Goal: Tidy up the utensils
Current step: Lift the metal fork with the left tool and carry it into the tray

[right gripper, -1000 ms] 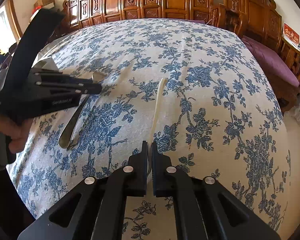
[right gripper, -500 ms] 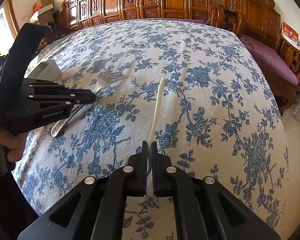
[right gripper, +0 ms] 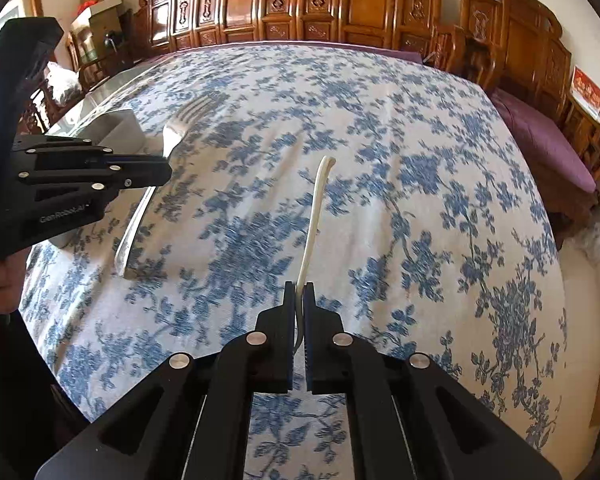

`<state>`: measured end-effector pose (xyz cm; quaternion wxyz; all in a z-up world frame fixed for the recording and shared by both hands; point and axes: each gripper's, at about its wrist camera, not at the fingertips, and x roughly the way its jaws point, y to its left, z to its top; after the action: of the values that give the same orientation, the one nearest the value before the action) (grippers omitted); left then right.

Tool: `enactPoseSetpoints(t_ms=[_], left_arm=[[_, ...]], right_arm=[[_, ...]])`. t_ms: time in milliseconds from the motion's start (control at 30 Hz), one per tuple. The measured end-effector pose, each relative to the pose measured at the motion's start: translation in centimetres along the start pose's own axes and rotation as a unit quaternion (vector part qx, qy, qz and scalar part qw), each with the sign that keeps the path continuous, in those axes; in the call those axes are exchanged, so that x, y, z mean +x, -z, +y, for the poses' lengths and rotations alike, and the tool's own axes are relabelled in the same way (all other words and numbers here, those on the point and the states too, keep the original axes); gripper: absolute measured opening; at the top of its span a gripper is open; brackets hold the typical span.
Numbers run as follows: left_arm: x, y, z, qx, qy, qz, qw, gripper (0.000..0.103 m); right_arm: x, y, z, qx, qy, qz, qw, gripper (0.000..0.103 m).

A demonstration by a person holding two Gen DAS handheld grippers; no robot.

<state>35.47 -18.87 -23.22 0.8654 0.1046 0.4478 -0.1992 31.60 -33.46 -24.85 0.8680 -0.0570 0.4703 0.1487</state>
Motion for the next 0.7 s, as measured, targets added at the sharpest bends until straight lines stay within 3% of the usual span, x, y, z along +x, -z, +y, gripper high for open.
enactPoseSetpoints(t_ms=[433, 700], left_arm=[[-4.5, 1.0, 0.6, -0.001, 0.015, -0.047, 0.9988, 0.005], [-8.4, 1.0, 2.7, -0.013, 0.006, -0.075, 0.9971, 0.006]], right_arm=[[-1.3, -0.6, 1.8, -0.009, 0.002, -0.010, 1.000, 0.005], [-2.0, -1.9, 4.2, -0.024, -0.006, -0.022, 0.999, 0.005]])
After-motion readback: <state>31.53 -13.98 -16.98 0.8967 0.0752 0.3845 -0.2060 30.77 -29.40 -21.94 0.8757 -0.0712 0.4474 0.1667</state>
